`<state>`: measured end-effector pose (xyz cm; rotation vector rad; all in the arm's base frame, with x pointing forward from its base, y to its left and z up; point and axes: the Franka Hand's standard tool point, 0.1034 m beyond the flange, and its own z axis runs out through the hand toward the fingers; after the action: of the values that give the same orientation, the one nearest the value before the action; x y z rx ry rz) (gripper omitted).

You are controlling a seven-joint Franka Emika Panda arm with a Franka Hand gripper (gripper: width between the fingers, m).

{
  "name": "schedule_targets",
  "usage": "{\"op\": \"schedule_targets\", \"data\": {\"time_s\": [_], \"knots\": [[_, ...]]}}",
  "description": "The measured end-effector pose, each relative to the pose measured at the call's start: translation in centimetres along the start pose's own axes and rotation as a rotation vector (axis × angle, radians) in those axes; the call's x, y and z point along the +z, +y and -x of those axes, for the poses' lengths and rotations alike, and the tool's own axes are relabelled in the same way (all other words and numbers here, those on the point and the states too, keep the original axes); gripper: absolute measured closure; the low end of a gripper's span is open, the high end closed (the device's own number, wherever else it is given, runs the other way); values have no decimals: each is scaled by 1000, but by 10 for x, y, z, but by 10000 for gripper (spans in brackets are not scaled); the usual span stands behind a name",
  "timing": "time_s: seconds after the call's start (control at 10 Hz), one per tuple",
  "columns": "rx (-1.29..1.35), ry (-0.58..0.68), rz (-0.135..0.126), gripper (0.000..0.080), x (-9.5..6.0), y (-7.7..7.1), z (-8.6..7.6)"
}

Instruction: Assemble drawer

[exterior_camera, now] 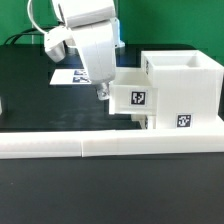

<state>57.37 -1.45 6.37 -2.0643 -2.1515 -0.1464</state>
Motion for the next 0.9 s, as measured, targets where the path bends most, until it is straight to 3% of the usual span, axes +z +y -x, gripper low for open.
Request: {"op": "schedule_targets", "data": {"time_s": [0.1,0.2,0.4,0.7,0.9], "knots": [[17,10,14,150,7,5,-20],[9,20,11,150,16,5,-34],[41,25,4,150,23,3,-43],[43,23,2,150,23,1,-37],[79,15,-5,150,22,-15,-27]]}}
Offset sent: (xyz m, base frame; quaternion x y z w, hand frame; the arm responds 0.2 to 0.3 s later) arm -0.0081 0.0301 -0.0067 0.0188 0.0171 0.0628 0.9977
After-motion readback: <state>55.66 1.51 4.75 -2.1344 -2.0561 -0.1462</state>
